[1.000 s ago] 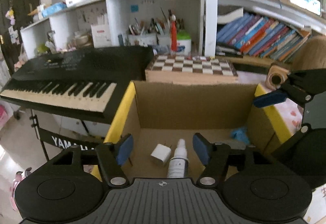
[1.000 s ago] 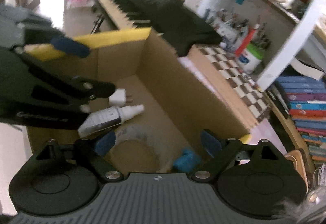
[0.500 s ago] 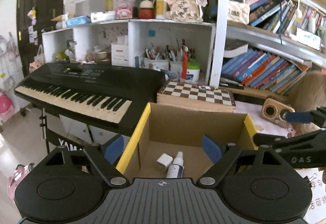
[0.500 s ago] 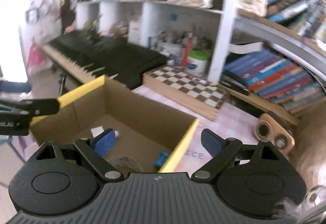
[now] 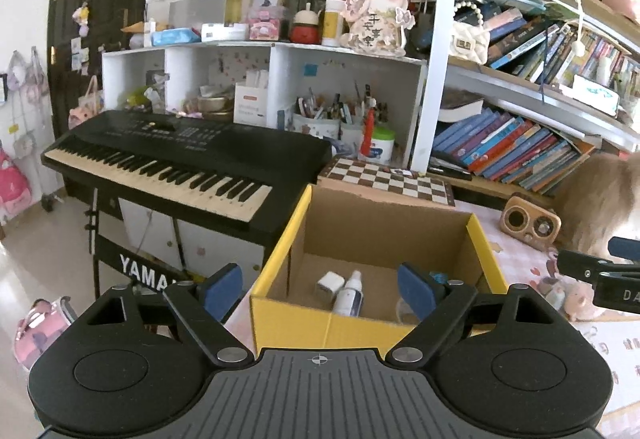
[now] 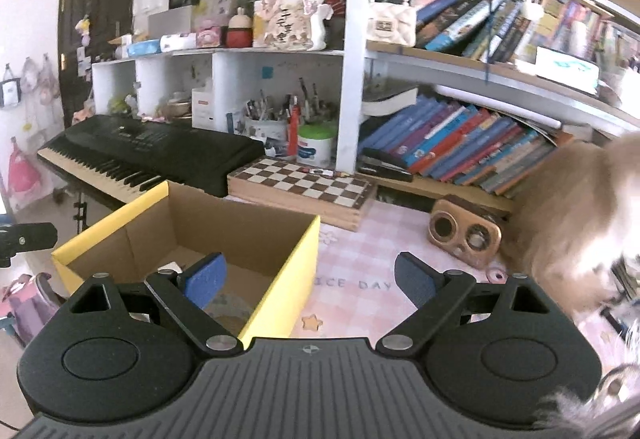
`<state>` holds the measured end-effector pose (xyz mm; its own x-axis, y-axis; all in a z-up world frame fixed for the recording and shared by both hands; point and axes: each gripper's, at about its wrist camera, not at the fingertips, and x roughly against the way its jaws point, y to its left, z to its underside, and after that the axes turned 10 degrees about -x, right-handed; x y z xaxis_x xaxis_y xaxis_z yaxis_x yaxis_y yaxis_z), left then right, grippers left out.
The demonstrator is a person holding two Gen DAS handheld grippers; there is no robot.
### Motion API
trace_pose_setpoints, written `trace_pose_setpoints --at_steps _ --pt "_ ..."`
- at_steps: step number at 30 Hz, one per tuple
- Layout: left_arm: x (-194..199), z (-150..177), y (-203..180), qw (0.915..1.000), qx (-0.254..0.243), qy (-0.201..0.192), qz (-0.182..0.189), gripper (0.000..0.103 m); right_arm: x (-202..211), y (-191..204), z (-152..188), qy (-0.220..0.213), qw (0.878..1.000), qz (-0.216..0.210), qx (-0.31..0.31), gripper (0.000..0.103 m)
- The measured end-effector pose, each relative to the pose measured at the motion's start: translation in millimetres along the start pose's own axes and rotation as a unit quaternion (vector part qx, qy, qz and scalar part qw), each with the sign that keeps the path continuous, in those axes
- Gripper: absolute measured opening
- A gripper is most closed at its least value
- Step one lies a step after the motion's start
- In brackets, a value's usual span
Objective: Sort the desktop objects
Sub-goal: 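Withdraw both tools from the box back toward the table objects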
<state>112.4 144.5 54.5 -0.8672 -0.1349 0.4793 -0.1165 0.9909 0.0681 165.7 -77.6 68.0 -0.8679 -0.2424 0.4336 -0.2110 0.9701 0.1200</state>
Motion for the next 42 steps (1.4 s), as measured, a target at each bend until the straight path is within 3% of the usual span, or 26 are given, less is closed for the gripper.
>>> trace_pose_setpoints --at_steps 7,22,33,42 --pt "24.9 26.9 4.9 0.9999 -0.004 0.012 0.005 0.087 33.3 7.9 27.1 0.005 1.0 0.012 -0.012 0.091" --pt "64.9 81.0 10.4 0.999 -0.006 0.044 0.011 0.087 81.4 23.7 101.1 0.062 0.997 0.033 -0.034 0.091" --pt "81.8 107.2 5.4 0.9978 -0.006 0.065 0.011 0.087 108.4 43.3 145.8 0.093 0.995 0.015 -0.027 0.091" --pt "90.3 124.1 -3.7 0.9958 -0.016 0.087 0.026 0.087 121.2 50.0 160.7 0.101 0.995 0.006 -0.018 0.091"
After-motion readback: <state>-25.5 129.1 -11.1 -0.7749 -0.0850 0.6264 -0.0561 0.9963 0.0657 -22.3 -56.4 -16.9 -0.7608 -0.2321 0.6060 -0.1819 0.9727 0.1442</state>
